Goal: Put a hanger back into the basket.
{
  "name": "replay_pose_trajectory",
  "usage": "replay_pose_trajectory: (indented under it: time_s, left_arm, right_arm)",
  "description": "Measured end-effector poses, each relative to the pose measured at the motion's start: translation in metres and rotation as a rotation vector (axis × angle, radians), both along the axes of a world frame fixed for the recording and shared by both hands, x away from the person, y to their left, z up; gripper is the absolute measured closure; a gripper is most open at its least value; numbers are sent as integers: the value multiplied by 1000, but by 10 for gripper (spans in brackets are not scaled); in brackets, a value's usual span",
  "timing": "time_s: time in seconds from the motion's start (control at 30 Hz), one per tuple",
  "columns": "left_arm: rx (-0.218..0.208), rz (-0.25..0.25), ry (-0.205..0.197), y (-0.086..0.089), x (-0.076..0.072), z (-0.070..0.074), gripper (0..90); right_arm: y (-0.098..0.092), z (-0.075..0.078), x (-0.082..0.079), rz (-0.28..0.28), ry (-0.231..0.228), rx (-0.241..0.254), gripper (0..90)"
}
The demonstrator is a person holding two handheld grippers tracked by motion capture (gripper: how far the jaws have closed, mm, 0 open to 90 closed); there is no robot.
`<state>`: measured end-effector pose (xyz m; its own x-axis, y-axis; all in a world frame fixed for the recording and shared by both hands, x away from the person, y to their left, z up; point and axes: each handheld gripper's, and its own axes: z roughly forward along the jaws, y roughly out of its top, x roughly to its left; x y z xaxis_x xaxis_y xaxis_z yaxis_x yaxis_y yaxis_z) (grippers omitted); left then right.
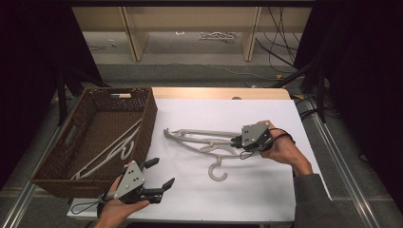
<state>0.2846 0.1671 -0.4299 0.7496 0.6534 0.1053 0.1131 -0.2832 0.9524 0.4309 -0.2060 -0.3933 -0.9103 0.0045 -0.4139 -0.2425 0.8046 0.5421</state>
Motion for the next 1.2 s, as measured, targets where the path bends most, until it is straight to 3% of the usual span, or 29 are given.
replay_pose_trajectory:
  time_s: [0.43,0.67,0.77,0.87,0.93,0.97,1.03,1.07,1.1,1.13,1.2]
  left_arm:
    - [25,10,-7,-7,10,1,221]
    - [124,5,-22,-33,31,3,236]
    - [189,-38,3,-51,43,0,239]
    - [264,-57,-15,-68,55,-5,258]
    - [275,-61,-5,-75,61,-7,264]
    - [294,-66,-7,-77,64,-7,275]
    - [289,-72,0,-83,68,-8,308]
    - [321,-86,-18,-84,71,-7,318]
    - [300,-81,-9,-87,71,-8,323]
    - [328,-94,-14,-88,72,-8,327]
    - [335,-115,-18,-91,74,-8,354]
  right_arm:
    - [-13,9,-19,14,-18,37,810]
    - [-15,6,-28,34,-15,37,810]
    - [-17,6,-34,36,-2,50,810]
    - [-17,6,-37,38,3,48,810]
    - [-17,5,-38,60,-8,49,810]
    - [-17,5,-40,48,10,47,810]
    - [-17,5,-41,58,0,50,810]
    - [-17,5,-42,63,11,53,810]
    - [-16,5,-43,66,8,50,810]
    - [-16,6,-44,67,4,55,809]
    - [-14,6,-45,75,11,54,809]
